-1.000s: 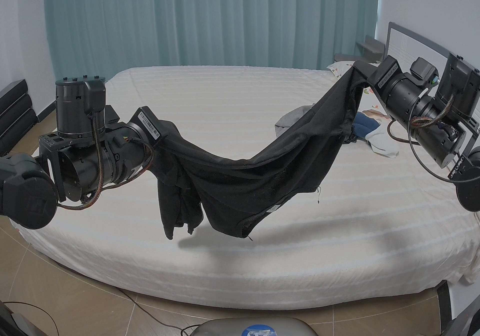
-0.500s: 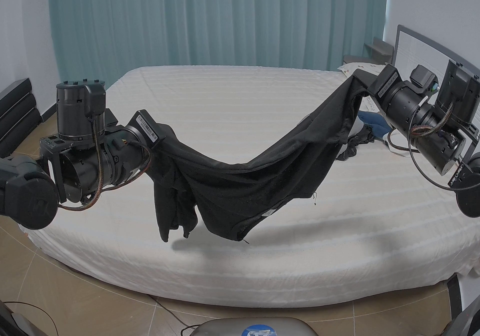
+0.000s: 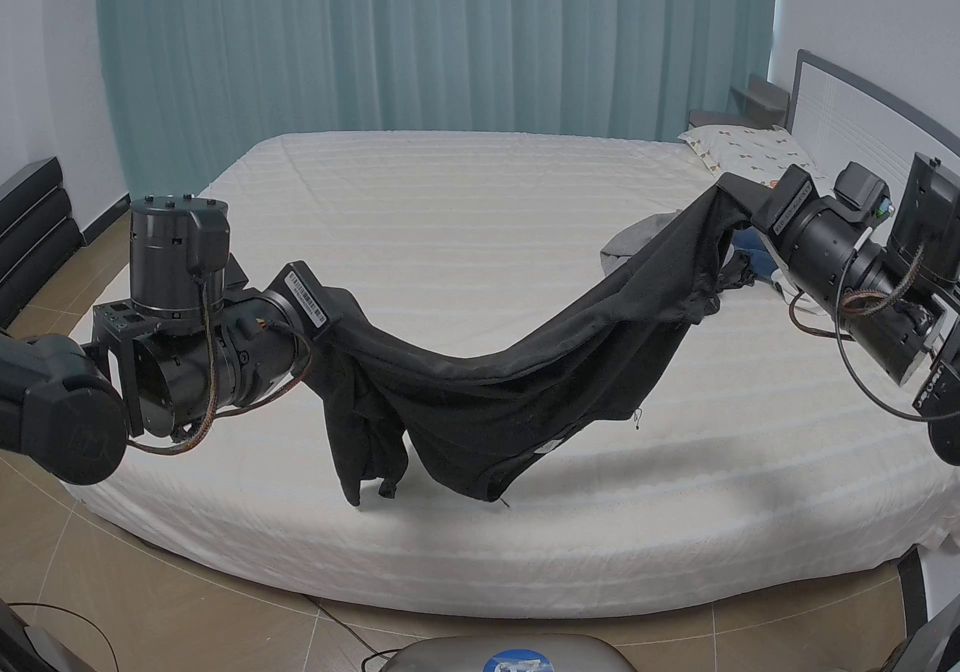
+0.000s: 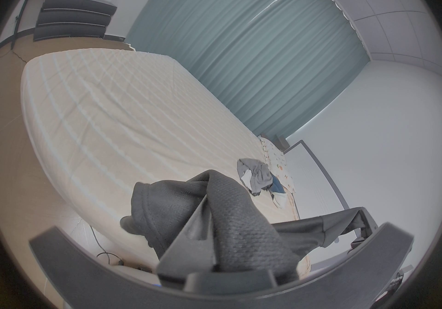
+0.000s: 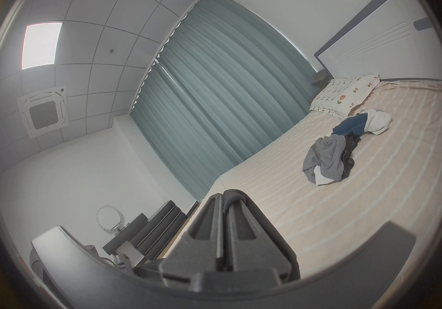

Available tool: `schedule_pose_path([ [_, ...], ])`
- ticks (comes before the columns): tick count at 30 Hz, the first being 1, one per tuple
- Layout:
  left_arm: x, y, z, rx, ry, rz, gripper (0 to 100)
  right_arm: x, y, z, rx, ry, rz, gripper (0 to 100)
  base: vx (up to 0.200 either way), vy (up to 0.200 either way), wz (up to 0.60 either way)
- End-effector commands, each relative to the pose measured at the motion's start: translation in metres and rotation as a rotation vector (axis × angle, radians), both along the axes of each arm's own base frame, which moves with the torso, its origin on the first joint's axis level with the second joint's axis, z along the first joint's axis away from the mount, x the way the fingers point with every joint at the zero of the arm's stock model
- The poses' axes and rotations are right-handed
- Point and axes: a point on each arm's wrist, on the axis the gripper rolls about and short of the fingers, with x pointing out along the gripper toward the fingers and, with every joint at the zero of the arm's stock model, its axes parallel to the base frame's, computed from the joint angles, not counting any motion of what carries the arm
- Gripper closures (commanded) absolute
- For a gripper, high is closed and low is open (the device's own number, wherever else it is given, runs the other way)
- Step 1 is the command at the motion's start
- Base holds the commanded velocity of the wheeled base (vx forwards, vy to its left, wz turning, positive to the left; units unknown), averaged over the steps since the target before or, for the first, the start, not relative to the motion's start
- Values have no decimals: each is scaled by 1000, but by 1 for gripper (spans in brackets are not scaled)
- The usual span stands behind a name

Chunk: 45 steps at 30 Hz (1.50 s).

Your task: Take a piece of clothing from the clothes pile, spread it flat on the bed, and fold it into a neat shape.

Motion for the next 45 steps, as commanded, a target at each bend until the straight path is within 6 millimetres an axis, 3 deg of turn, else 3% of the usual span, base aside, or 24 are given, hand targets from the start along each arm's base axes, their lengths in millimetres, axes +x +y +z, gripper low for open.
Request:
schedule_pose_path([
  [1,-12,-3,4,-6,-10,-31,100,-30,-15,14,25,-61,43,100,-200,0,0],
  [8,-23,-4,15,-28,-39,-58,100,-55,-28,43,72,-171,79,100,-57,0,0],
  [13,-20,-3,8,-10,6,-65,100,-51,-28,51,69,-190,106,100,0,0,0],
  [18,-13,-5,-2,1,58,-78,100,-25,-17,34,36,-120,92,100,0,0,0],
  [19,-6,-6,-8,6,80,-79,100,-4,-13,25,19,-86,69,100,0,0,0],
  [20,-6,-6,-8,6,80,-81,100,-3,-13,25,18,-84,68,100,0,0,0],
  [21,1,-7,-12,6,91,-78,100,16,-10,18,8,-60,41,100,0,0,0],
  [26,20,-12,-25,9,129,-85,100,62,-5,1,-11,-14,-15,100,200,0,0],
  [33,46,-18,-34,-17,157,-58,100,83,1,-15,-28,24,-23,100,200,0,0],
  [45,110,-23,-64,-47,192,8,100,126,15,-50,-19,7,-91,100,200,0,0],
])
